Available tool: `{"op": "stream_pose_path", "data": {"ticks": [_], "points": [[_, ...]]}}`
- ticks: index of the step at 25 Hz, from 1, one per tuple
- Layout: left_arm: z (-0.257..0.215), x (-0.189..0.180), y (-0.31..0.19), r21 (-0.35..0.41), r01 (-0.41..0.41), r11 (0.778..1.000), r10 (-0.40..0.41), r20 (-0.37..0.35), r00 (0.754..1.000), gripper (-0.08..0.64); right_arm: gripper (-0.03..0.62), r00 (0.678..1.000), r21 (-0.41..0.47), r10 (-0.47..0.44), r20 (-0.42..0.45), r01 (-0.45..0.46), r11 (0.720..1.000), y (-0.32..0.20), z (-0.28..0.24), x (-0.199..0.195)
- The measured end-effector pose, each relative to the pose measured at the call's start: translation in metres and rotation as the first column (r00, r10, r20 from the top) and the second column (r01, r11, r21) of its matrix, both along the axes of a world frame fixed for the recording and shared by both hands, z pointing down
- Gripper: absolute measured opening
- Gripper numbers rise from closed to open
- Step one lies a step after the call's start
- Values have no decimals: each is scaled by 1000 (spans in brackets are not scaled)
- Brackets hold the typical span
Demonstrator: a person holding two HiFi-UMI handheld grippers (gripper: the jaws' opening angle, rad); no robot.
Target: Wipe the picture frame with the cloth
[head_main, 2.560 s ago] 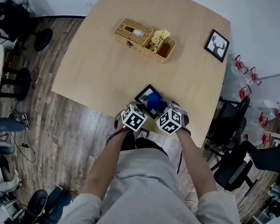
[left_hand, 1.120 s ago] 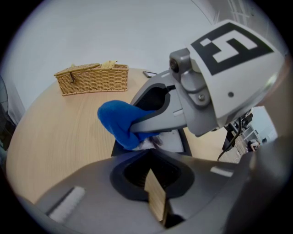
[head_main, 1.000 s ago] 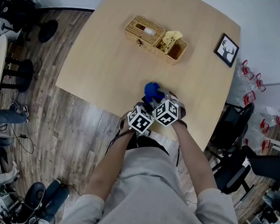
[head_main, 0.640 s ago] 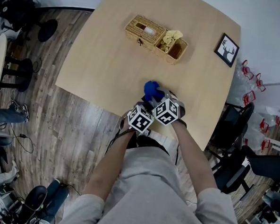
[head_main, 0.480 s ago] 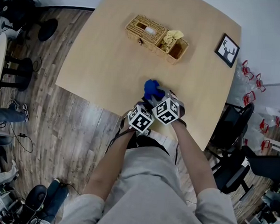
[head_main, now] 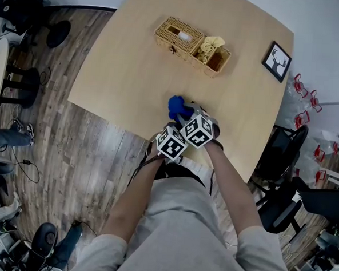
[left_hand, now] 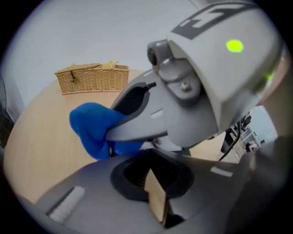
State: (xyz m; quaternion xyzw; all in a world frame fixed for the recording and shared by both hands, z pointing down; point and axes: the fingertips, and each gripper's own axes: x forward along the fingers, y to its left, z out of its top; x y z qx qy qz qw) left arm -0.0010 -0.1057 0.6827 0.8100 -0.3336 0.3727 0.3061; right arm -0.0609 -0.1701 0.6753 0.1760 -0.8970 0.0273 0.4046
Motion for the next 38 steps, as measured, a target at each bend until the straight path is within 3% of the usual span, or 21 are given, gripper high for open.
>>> {"op": "stream_pose_path", "data": {"ticks": [5,13,19,22,28,38], "points": [[-1,-1,0,2,-5,1000,5,-13,1000,52,94,997,-31,-83,9,83,996,13,3,-6],[2,-1,2,1,-20,1000,20,4,1000,52,94,971,-135,-238,23,239,962,29,2,-7],[1,-2,3,3,-25,1000,25,0,1000,51,91,961,-183,-276,22,275,944,36,0,7],[1,-2,3,6,-30,1000,30,2,1000,52,87,965,-192,-263,0,258,947,41,5,23],[2,-1,2,21,-60,998,59,31,998,52,87,991,-175,-137,9,136,975,42,6,36],[1,-2,3,19,-60,998,59,38,998,52,89,1000,-165,-25,-16,22,986,53,6,58]]}}
